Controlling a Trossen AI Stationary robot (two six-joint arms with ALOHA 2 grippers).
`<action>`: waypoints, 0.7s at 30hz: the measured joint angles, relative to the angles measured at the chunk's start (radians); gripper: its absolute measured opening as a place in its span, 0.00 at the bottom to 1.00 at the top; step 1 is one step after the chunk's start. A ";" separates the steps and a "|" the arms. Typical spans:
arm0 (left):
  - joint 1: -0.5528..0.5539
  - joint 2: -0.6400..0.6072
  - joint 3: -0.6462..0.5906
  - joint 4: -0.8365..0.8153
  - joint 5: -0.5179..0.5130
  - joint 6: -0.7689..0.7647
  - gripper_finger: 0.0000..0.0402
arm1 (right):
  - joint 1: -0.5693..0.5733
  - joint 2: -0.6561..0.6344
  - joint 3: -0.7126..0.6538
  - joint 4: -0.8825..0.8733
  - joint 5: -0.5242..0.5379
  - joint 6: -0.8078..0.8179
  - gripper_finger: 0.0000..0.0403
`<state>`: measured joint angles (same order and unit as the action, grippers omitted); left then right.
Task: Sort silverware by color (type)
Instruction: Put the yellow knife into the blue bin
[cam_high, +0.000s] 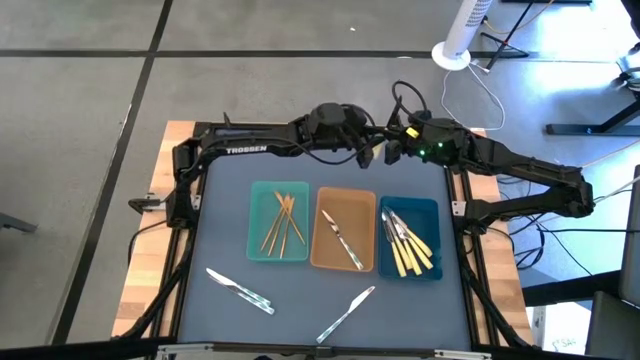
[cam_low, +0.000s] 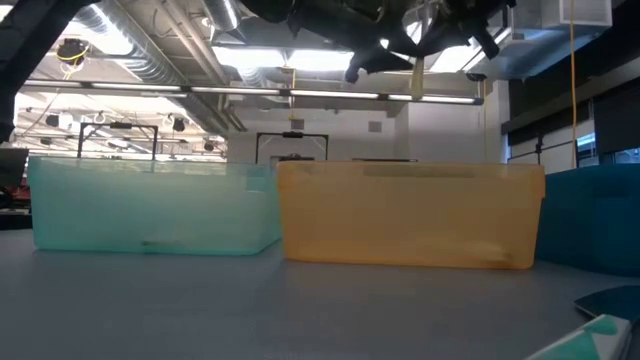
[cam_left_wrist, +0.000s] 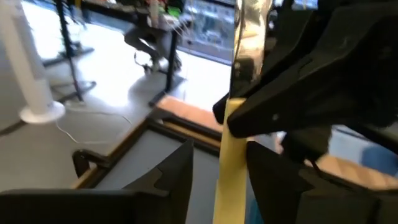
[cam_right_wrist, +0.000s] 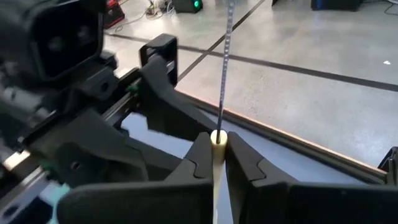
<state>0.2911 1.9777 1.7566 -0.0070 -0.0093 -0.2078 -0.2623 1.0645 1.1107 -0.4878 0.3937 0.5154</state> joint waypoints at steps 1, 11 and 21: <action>0.006 0.000 0.000 -0.019 0.025 -0.002 0.37 | 0.000 -0.002 0.000 -0.009 -0.012 -0.001 0.01; 0.065 0.000 0.000 -0.155 0.258 -0.021 0.39 | 0.000 -0.078 0.000 -0.193 -0.138 0.029 0.01; 0.113 -0.029 0.000 -0.248 0.260 0.070 0.38 | 0.001 -0.106 0.000 -0.465 -0.266 0.088 0.01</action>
<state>0.4039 1.9485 1.7569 -0.2551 0.2505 -0.1382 -0.2611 0.9582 1.1107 -0.9523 0.1282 0.6030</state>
